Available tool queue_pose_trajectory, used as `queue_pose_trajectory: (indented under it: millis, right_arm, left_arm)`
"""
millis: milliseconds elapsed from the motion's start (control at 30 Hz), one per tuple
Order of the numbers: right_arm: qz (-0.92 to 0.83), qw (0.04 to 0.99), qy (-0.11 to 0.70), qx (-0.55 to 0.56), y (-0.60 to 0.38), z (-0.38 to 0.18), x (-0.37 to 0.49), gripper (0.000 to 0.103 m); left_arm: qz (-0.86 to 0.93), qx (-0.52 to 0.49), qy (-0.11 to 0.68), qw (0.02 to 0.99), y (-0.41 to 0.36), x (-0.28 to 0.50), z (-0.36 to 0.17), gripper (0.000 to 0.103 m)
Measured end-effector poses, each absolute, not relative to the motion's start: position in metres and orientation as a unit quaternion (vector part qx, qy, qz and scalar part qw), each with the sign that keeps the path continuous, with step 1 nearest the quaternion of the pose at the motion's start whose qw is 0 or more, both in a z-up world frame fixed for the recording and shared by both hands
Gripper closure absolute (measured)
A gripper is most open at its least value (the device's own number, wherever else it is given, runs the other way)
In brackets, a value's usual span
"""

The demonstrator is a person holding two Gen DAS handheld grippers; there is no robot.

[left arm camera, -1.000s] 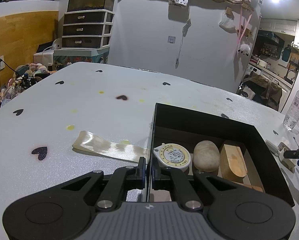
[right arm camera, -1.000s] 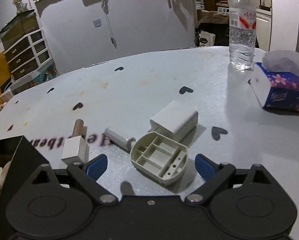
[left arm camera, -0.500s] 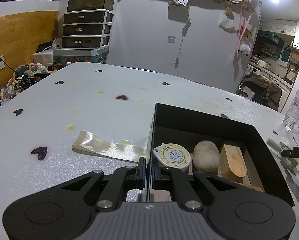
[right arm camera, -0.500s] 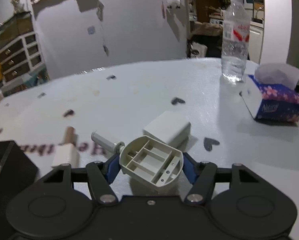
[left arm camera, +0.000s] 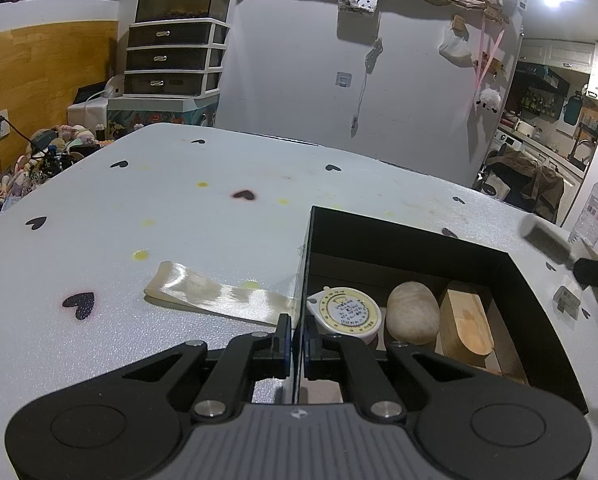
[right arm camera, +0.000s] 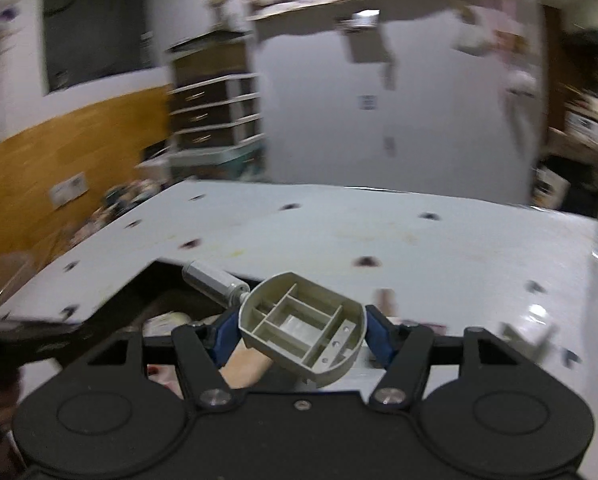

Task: Organize rigid objects
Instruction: 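Lower the divider tray into the black box and release it, then move the right tool to the white block with wooden peg and grasp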

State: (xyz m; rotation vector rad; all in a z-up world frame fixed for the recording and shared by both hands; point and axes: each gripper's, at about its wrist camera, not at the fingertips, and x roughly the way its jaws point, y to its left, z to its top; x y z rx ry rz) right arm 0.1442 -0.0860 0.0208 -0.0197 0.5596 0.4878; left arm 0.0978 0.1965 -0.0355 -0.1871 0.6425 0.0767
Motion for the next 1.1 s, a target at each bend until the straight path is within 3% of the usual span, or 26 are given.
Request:
queue_pose_trajectory:
  millis: [333,800,967,1100]
  right_arm:
    - [0.298,0.898,0.307,-0.100,-0.011,0.003,0.131,0.037]
    - [0.315,0.872,0.357,-0.112,0.026,-0.021,0.143,0.037]
    - [0.320,0.870,0.359,-0.108,0.026,-0.023,0.140,0.025]
    - [0.324,0.873,0.351,-0.101,0.021,-0.017,0.138,0.022]
  left_arm:
    - [0.036,-0.097,0.315,0.943,0.201,0.098,-0.033,0.097]
    - [0.036,-0.096,0.315,0.944,0.200,0.098,-0.033,0.098]
    - [0.036,-0.096,0.315,0.944,0.199,0.098,-0.033,0.097]
    - [0.036,-0.096,0.315,0.944,0.199,0.098,-0.033,0.097]
